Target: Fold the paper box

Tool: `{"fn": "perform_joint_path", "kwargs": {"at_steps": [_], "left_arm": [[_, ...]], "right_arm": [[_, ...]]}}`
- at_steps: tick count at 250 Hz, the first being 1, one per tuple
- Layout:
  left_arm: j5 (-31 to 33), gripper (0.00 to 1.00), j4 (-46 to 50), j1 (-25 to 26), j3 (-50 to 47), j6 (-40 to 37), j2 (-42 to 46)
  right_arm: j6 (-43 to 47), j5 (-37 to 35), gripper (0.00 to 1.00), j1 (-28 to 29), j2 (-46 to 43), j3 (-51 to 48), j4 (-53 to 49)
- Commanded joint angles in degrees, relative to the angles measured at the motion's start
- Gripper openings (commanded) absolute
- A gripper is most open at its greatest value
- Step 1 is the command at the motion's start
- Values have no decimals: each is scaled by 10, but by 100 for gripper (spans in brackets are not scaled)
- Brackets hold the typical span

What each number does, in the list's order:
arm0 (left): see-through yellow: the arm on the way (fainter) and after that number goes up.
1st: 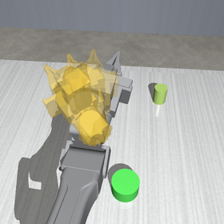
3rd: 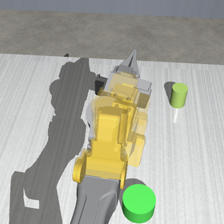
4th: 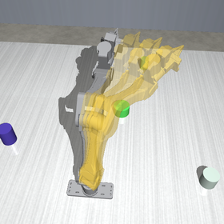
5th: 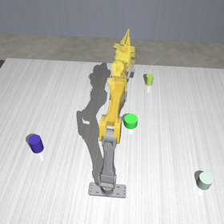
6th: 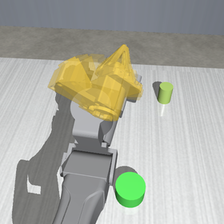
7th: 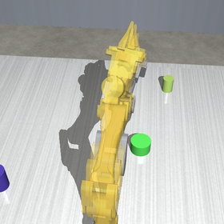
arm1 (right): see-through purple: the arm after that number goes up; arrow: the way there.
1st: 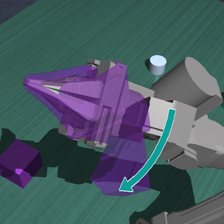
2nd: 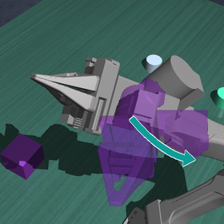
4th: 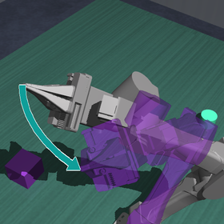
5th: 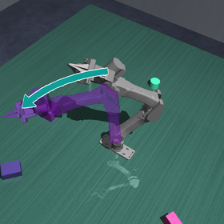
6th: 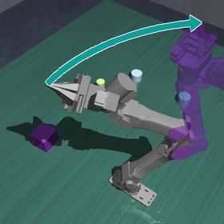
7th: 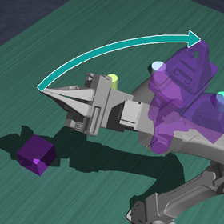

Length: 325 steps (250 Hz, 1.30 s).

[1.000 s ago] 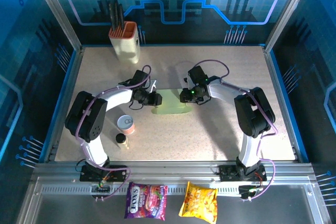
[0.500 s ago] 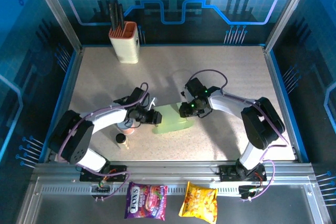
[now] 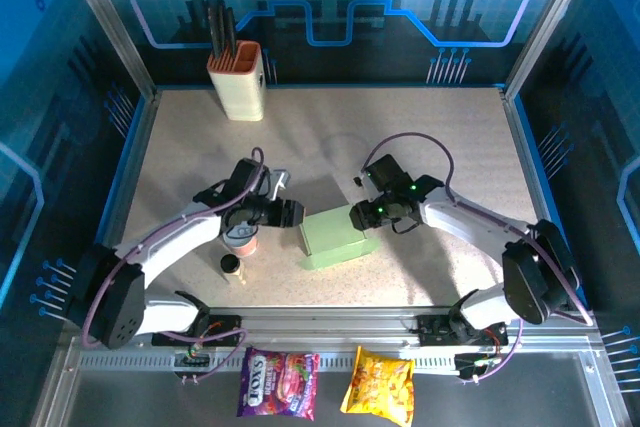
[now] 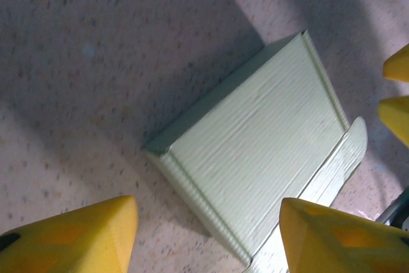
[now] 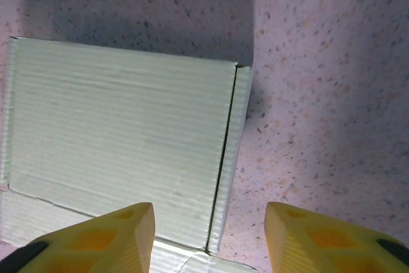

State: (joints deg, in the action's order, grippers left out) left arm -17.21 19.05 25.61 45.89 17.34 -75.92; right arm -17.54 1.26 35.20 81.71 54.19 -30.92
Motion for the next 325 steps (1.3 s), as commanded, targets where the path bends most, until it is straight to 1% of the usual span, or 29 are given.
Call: {"fn": "perform_joint_path", "kwargs": {"at_steps": [1,44,69,87,107,151,195,237,258,276,325], "left_arm": [[-52,61,52,-1,73,-85,-61],[-71,60,139,0,180,-173,-172],[-67,54,197,0,236,-228,-223],[-62,51,233,1,274,-258,-260],[-63,51,250,5,305,-279,-291],[-77,46,256,7,338,-289,-337],[-89,46,255,17,347,-296,-358],[-94,44,251,19,351,-296,-371],[-98,40,246,19,352,-296,-373],[-100,33,243,20,355,-297,-377],[-92,28,251,22,359,-304,-387]], "right_arm": [[49,-28,50,-6,-18,4,-23],[69,-30,50,-28,-37,14,-35],[76,-31,50,-35,-44,17,-41],[80,-34,50,-37,-48,18,-42],[85,-33,50,-39,-50,21,-43],[87,-35,50,-44,-49,29,-52],[84,-36,51,-44,-46,33,-50],[82,-30,50,-44,-39,40,-51],[82,-29,50,-44,-38,40,-51],[82,-29,50,-44,-39,41,-52],[88,-23,49,-44,-53,40,-50]]}}
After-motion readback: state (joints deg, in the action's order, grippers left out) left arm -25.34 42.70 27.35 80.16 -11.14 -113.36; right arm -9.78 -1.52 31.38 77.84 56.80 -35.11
